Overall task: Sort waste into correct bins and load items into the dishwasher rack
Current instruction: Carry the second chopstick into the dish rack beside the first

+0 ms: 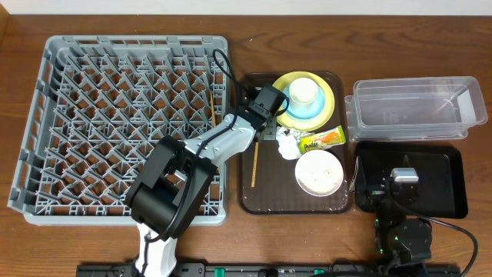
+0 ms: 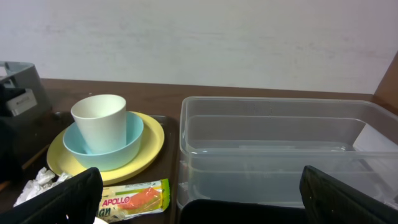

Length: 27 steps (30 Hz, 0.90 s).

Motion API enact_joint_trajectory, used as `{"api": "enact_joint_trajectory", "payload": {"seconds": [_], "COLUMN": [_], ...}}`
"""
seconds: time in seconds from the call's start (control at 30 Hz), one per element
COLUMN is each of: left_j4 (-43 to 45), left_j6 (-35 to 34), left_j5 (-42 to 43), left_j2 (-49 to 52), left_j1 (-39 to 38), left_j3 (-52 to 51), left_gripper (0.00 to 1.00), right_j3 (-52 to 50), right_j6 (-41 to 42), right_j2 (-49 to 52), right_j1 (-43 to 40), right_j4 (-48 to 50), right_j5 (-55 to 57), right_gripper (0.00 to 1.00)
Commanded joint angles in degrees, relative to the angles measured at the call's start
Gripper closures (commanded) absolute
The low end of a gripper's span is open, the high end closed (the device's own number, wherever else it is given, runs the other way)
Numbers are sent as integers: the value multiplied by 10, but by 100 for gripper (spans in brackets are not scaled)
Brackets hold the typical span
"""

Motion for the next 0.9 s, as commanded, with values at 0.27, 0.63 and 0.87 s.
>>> {"api": "enact_joint_trajectory", "payload": {"seconds": [0.27, 0.63, 0.87], "left_j4": [-50, -134, -163], "left_j6": [43, 43, 45], "left_j5": [5, -56, -137], "left_j2": [-67, -204, -240], "left_j1": [-5, -6, -5], "left_j3": [-7, -7, -7], "left_gripper": [94, 94, 94], "right_j3": [-1, -1, -1], "right_j6": [-2, -2, -2], "right_j2": [0, 0, 0], "right_j1": [-4, -4, -4], "right_j4": [-2, -2, -2], "right_j5": [0, 0, 0], "right_gripper": [1, 1, 1]}}
